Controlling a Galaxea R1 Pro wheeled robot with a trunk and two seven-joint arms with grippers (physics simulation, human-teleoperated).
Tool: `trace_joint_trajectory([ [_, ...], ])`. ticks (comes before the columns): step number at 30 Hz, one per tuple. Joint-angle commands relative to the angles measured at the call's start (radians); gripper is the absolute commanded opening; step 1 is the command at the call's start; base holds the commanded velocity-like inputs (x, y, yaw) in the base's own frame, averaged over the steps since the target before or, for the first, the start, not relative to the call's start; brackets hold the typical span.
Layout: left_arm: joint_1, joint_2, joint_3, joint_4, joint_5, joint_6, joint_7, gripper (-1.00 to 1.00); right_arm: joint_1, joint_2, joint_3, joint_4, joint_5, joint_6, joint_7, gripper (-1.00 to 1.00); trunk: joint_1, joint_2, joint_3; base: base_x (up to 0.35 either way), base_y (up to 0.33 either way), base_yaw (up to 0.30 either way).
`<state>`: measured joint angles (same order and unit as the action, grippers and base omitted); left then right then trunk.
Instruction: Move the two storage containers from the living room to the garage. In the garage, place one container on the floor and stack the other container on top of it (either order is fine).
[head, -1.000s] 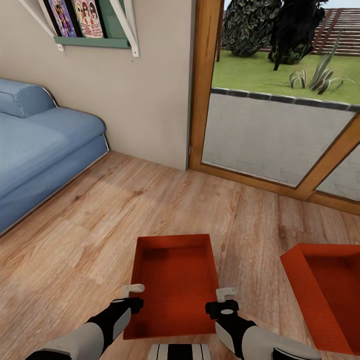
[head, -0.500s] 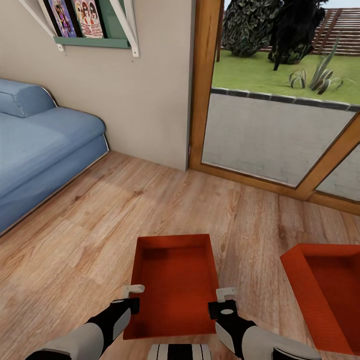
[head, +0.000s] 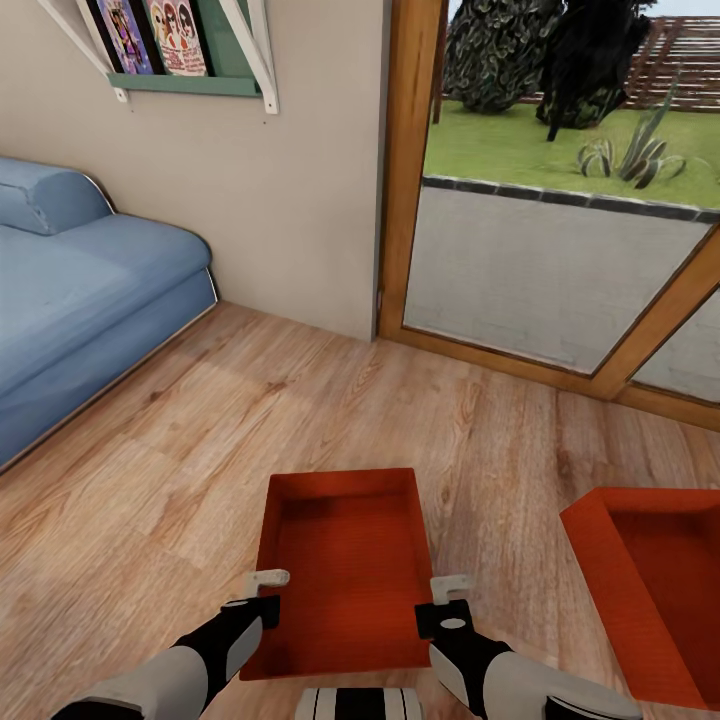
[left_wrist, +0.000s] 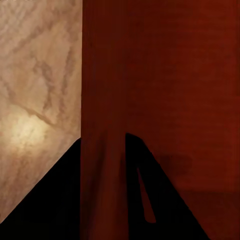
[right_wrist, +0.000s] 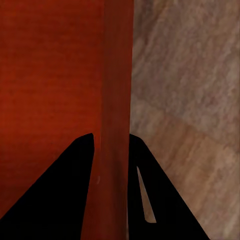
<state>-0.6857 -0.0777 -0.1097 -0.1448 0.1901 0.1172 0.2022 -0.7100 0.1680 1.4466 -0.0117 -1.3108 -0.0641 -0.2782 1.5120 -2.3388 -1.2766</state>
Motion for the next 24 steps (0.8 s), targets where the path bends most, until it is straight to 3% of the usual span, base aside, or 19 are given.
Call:
trace_joint_trajectory([
  [1, 0.000, 0.001, -0.004, -0.002, -0.010, 0.007, 0.010, -1.00, 0.000, -0.001, 0.003, 0.005, -0.015, -0.005, -0.009, -1.00, 0.000, 0.000, -0.001, 0.000, 0.000, 0.000],
  [10, 0.000, 0.001, -0.005, -0.004, -0.014, 0.005, -0.001, -1.00, 0.000, -0.002, 0.003, 0.005, -0.014, -0.003, -0.009, -1.00, 0.000, 0.000, -0.001, 0.000, 0.000, 0.000],
  [24, 0.000, 0.001, -0.005, -0.004, -0.012, 0.005, -0.001, -1.00, 0.000, -0.002, 0.003, 0.004, -0.015, -0.005, -0.009, -1.00, -0.054, 0.098, 0.043, 0.000, 0.000, 0.000],
])
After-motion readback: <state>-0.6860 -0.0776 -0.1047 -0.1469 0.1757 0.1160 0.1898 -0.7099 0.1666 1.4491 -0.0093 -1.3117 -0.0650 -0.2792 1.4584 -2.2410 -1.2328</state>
